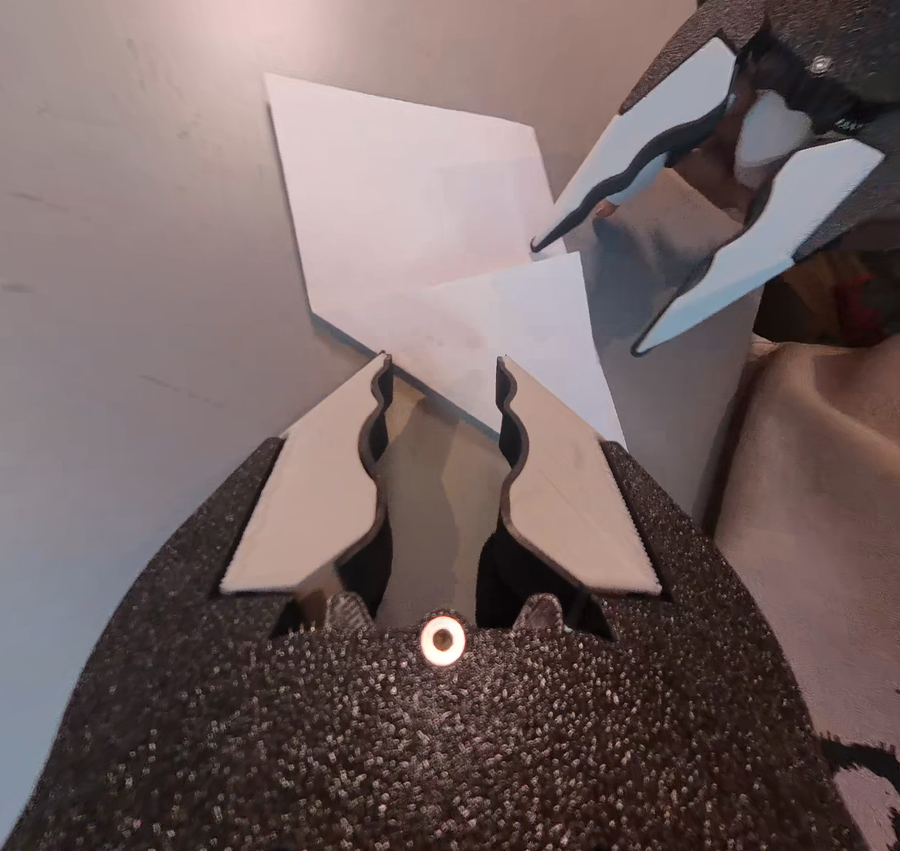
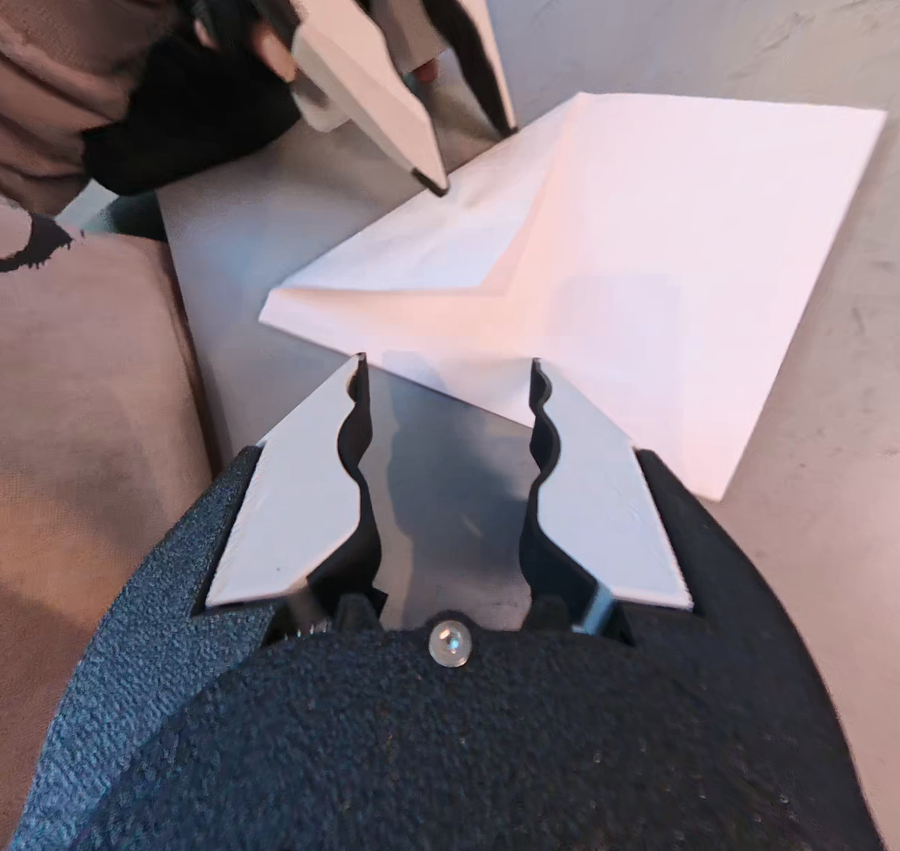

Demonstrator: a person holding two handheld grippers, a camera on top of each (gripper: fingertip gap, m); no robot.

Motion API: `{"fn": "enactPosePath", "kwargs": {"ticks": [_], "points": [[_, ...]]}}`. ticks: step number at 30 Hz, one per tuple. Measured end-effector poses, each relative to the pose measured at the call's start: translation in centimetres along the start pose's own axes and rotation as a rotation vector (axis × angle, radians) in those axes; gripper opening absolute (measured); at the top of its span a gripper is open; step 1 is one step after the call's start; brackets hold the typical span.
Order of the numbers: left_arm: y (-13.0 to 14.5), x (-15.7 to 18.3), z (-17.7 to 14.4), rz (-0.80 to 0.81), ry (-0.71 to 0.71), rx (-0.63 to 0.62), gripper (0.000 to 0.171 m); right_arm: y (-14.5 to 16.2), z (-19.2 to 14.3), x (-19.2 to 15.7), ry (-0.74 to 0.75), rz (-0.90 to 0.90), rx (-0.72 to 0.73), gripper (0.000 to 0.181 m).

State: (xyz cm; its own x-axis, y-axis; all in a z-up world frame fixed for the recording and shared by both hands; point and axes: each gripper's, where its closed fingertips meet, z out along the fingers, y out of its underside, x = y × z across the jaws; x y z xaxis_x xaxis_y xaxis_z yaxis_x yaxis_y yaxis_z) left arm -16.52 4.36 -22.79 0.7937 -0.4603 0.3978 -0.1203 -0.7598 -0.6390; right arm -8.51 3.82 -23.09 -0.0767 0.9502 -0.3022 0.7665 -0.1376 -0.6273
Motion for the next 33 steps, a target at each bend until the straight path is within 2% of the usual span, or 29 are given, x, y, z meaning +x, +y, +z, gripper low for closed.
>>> {"fn": "enactPosePath", "kwargs": {"ticks": [5,9,11,12,14,16,19,20,22,24,27,29,33], "points": [[-1.2,0.2,2.5,0.17,-0.036,-0.083,0.024,1.3,-1.8,-1.8,-0.1,-0.16,-0.017,0.047],[-3.1,0.5,3.5,0.331,-0.026,-0.078,0.007,-2.0,-5.3,1.6,-0.019,-0.283,0.07,0.05],[-4.3,0.5,3.3,0.347,-0.015,-0.033,0.005,-3.1,-6.1,4.8,0.062,-0.369,0.049,0.056],[-4.9,0.6,2.9,0.337,-0.004,-0.008,0.008,-3.1,-5.9,6.3,0.083,-0.413,0.009,0.064],[-5.1,0.9,1.9,0.271,0.038,0.022,0.024,-3.0,-4.9,7.4,0.043,-0.468,-0.038,0.074],[-4.0,1.2,1.3,0.181,0.075,0.002,0.04,-3.1,-3.5,7.7,-0.028,-0.506,-0.064,0.079],[-1.8,2.6,1.3,0.076,0.103,-0.025,0.046,-2.8,-1.4,8.2,-0.102,-0.567,-0.142,0.082],[-1.4,2.9,1.6,0.056,0.08,-0.023,0.046,-2.9,-0.9,8.3,-0.116,-0.583,-0.162,0.082],[-0.8,3.0,2.5,0.049,-0.011,-0.02,0.061,-3.2,-0.3,8.4,-0.137,-0.605,-0.176,0.081],[-0.9,3.6,3.2,0.067,-0.053,0.004,0.062,-3.5,-0.1,8.1,-0.154,-0.618,-0.16,0.078],[-1.4,3.6,3.4,0.136,-0.103,0.037,0.032,-3.7,-0.5,7.6,-0.188,-0.621,-0.135,0.069],[-1.8,3.9,3.3,0.16,-0.07,0.047,0.009,-3.8,-1.0,7.2,-0.213,-0.609,-0.115,0.066],[-2.7,4.5,2.7,0.237,-0.033,0.078,0.0,-3.8,-2.5,6.2,-0.297,-0.536,-0.095,0.06]]}}
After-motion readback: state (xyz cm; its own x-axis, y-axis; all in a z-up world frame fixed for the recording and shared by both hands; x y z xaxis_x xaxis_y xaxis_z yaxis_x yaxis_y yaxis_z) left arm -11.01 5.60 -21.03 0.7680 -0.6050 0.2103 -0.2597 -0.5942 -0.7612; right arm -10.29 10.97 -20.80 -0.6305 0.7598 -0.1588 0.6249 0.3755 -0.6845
